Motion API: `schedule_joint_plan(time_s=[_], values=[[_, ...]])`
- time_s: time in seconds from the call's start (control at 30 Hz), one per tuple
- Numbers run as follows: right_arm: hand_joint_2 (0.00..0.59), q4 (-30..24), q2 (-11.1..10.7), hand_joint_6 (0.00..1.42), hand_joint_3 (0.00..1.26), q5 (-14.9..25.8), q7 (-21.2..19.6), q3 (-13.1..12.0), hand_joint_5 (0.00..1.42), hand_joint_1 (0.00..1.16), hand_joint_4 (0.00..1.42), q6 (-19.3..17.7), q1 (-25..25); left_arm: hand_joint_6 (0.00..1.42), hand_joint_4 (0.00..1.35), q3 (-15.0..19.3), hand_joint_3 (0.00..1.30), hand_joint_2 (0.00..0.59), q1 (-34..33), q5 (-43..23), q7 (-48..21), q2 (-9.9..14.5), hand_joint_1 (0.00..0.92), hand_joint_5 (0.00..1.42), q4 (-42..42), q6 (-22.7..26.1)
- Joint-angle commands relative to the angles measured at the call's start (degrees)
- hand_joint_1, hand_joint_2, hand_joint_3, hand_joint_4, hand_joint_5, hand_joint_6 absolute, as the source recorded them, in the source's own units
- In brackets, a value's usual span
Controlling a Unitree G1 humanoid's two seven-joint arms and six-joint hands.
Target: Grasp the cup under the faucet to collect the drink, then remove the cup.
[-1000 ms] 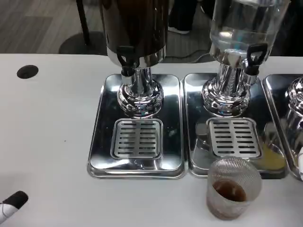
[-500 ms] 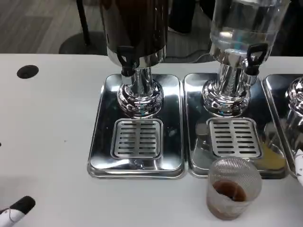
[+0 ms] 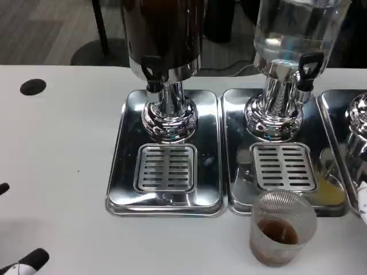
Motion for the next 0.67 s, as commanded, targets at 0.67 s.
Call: schedule_joint_plan(time_s=[0.67], values=[[0.586, -4.7, -0.5, 0.1, 0.37, 0.8, -0.4, -0.6, 0.16, 0.6, 0.27, 0.4, 3.0, 0.0, 0.0, -0.3, 0.1, 0.078, 0.3, 0.0, 1.8, -1.8, 0.0, 0.0, -0.1, -1.4]])
